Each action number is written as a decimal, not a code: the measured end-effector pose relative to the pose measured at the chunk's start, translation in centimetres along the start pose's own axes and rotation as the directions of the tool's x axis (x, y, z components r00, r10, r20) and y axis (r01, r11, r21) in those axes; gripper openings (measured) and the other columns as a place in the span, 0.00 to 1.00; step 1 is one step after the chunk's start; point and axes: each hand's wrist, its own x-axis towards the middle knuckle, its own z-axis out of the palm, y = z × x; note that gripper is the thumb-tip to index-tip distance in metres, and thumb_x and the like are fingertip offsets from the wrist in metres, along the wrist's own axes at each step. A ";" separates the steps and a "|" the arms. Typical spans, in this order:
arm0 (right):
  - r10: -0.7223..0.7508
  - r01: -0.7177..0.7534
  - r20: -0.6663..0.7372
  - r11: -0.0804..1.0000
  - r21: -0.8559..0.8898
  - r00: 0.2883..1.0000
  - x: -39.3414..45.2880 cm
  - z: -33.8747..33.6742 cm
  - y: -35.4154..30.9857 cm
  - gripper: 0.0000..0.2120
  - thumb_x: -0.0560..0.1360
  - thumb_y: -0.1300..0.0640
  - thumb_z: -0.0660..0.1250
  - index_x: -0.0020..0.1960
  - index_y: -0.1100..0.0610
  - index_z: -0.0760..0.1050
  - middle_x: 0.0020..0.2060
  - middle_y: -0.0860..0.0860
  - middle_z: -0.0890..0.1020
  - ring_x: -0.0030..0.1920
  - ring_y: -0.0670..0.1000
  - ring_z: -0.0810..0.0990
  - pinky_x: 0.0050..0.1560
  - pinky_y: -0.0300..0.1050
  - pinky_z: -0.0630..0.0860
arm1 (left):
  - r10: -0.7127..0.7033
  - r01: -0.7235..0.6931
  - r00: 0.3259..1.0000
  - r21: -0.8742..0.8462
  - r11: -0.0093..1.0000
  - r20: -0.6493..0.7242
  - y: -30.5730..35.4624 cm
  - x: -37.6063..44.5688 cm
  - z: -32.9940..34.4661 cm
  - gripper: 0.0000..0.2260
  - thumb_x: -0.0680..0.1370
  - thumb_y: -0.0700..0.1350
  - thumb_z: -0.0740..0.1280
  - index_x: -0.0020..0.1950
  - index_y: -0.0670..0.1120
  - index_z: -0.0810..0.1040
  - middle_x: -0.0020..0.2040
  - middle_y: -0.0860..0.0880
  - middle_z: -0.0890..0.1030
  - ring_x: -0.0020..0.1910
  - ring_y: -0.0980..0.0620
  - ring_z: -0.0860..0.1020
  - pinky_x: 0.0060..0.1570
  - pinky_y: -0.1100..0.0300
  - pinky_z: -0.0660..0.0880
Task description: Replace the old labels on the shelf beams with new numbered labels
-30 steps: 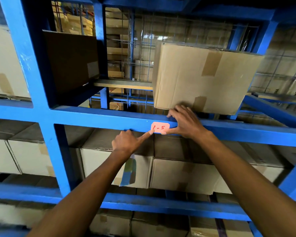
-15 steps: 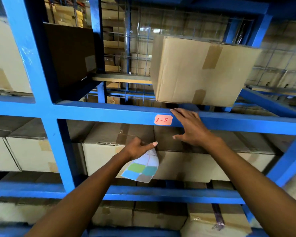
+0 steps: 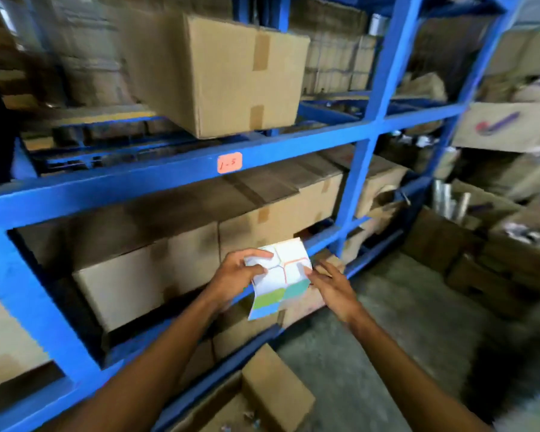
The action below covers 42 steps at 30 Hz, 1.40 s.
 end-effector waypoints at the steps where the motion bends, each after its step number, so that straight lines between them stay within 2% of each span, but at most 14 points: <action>1: 0.028 -0.026 -0.051 0.999 0.031 0.998 -2.0 -1.1 1.0 0.19 0.74 0.61 0.68 0.63 0.65 0.72 0.52 0.58 0.81 0.47 0.47 0.79 0.44 0.32 0.75 | -0.005 0.006 0.999 -0.029 1.000 0.052 0.0 -0.7 1.1 0.14 0.72 0.26 0.64 0.54 0.37 0.80 0.53 0.43 0.80 0.49 0.51 0.77 0.48 0.65 0.74; 5: 0.028 -0.018 -0.276 0.999 0.039 0.961 -8.9 -6.0 3.6 0.09 0.72 0.70 0.68 0.52 0.72 0.77 0.43 0.61 0.82 0.30 0.38 0.77 0.36 0.29 0.74 | -0.059 0.087 0.985 -0.176 0.980 0.160 -0.2 -3.0 6.2 0.23 0.72 0.24 0.63 0.66 0.37 0.72 0.55 0.42 0.78 0.40 0.62 0.80 0.42 0.70 0.77; 9: 0.099 -0.037 -0.467 0.989 0.141 0.879 -16.9 -11.5 5.4 0.06 0.72 0.68 0.68 0.48 0.70 0.77 0.37 0.56 0.80 0.36 0.47 0.76 0.37 0.34 0.74 | -0.223 0.294 0.933 -0.241 0.925 0.283 -1.5 -7.1 13.5 0.36 0.73 0.27 0.66 0.76 0.46 0.54 0.63 0.38 0.76 0.54 0.44 0.78 0.55 0.48 0.75; 10: 0.114 -0.042 -0.513 0.988 0.150 0.851 -18.9 -13.0 6.0 0.05 0.73 0.68 0.68 0.48 0.69 0.78 0.38 0.57 0.80 0.38 0.49 0.76 0.40 0.37 0.74 | -0.273 0.352 0.902 -0.203 0.914 0.334 -2.1 -8.4 15.4 0.35 0.73 0.29 0.67 0.76 0.44 0.55 0.61 0.37 0.77 0.52 0.42 0.79 0.55 0.45 0.76; 12: 0.143 -0.071 -0.607 0.987 0.141 0.781 -23.3 -15.7 7.4 0.05 0.73 0.67 0.68 0.47 0.67 0.79 0.38 0.57 0.82 0.39 0.51 0.78 0.42 0.42 0.75 | -0.331 0.416 0.831 -0.106 0.903 0.447 -2.7 -11.5 19.1 0.26 0.74 0.31 0.68 0.70 0.40 0.65 0.51 0.39 0.82 0.38 0.48 0.82 0.43 0.52 0.80; 15: 0.187 -0.142 -0.715 0.982 0.124 0.674 -30.3 -18.6 9.9 0.02 0.72 0.64 0.69 0.44 0.61 0.80 0.33 0.49 0.83 0.32 0.43 0.80 0.33 0.34 0.77 | -0.300 0.344 0.775 0.027 0.939 0.556 -2.7 -15.8 24.1 0.13 0.73 0.32 0.68 0.57 0.38 0.75 0.42 0.42 0.82 0.29 0.55 0.80 0.28 0.64 0.79; 20: 0.293 -0.308 -0.845 0.937 0.162 0.447 -41.2 -20.9 14.6 0.02 0.72 0.63 0.70 0.41 0.58 0.80 0.33 0.49 0.82 0.28 0.39 0.78 0.28 0.30 0.73 | -0.311 0.272 0.667 0.167 0.948 0.677 -2.8 -24.0 31.0 0.20 0.72 0.30 0.68 0.61 0.42 0.70 0.40 0.42 0.78 0.40 0.44 0.78 0.43 0.47 0.80; 26: 0.404 -0.556 -0.900 0.792 0.254 0.165 -49.6 -20.7 19.7 0.07 0.71 0.61 0.68 0.36 0.63 0.79 0.30 0.53 0.77 0.35 0.51 0.74 0.34 0.43 0.71 | -0.355 0.123 0.456 0.337 0.933 0.816 -5.1 -32.3 34.6 0.15 0.71 0.32 0.69 0.51 0.47 0.71 0.47 0.40 0.78 0.51 0.41 0.80 0.53 0.45 0.78; 28: 0.398 -0.644 -0.911 0.726 0.241 0.108 -50.9 -20.3 20.4 0.11 0.71 0.59 0.67 0.33 0.64 0.77 0.30 0.54 0.75 0.37 0.49 0.72 0.39 0.46 0.71 | -0.396 0.059 0.353 0.402 0.914 0.847 -6.2 -33.6 35.3 0.16 0.72 0.34 0.69 0.57 0.44 0.72 0.54 0.37 0.78 0.56 0.41 0.78 0.57 0.50 0.77; 30: 0.420 -0.719 -0.906 0.647 0.254 0.057 -51.9 -19.8 20.8 0.14 0.72 0.56 0.65 0.31 0.62 0.74 0.31 0.56 0.75 0.37 0.53 0.73 0.42 0.47 0.71 | -0.428 -0.055 0.261 0.456 0.888 0.865 -6.9 -34.6 35.8 0.18 0.72 0.37 0.69 0.61 0.42 0.72 0.54 0.39 0.77 0.51 0.44 0.79 0.51 0.56 0.75; 31: 0.438 -0.759 -0.898 0.596 0.262 0.034 -52.4 -19.4 20.9 0.14 0.73 0.54 0.64 0.32 0.61 0.75 0.34 0.58 0.78 0.39 0.57 0.75 0.46 0.47 0.70 | -0.429 -0.135 0.229 0.465 0.875 0.874 -7.2 -35.0 36.0 0.14 0.72 0.38 0.69 0.57 0.43 0.73 0.50 0.41 0.76 0.45 0.47 0.77 0.46 0.57 0.73; 34: 0.413 -0.852 -0.911 0.481 0.208 0.011 -52.7 -18.9 20.8 0.15 0.75 0.53 0.60 0.40 0.60 0.81 0.43 0.59 0.84 0.49 0.61 0.78 0.55 0.49 0.65 | -0.373 -0.341 0.206 0.423 0.839 0.905 -7.4 -35.4 36.5 0.08 0.72 0.41 0.70 0.46 0.48 0.72 0.47 0.47 0.75 0.43 0.51 0.74 0.42 0.62 0.69; 37: 0.256 -0.875 -0.966 0.474 0.098 0.030 -51.2 -18.8 19.9 0.13 0.75 0.54 0.60 0.40 0.58 0.81 0.46 0.59 0.83 0.51 0.60 0.78 0.55 0.49 0.64 | -0.324 -0.407 0.197 0.378 0.832 0.925 -7.0 -34.4 36.5 0.11 0.72 0.42 0.70 0.54 0.45 0.76 0.53 0.45 0.78 0.52 0.48 0.77 0.47 0.62 0.71; 42: 0.094 -0.763 -0.944 0.617 -0.194 0.316 -42.7 -18.0 17.6 0.11 0.76 0.51 0.62 0.46 0.54 0.81 0.50 0.54 0.83 0.54 0.57 0.78 0.59 0.50 0.65 | -0.302 -0.362 0.326 0.414 0.835 0.896 -5.6 -27.7 33.1 0.16 0.74 0.48 0.70 0.60 0.45 0.76 0.53 0.44 0.81 0.48 0.49 0.79 0.40 0.63 0.70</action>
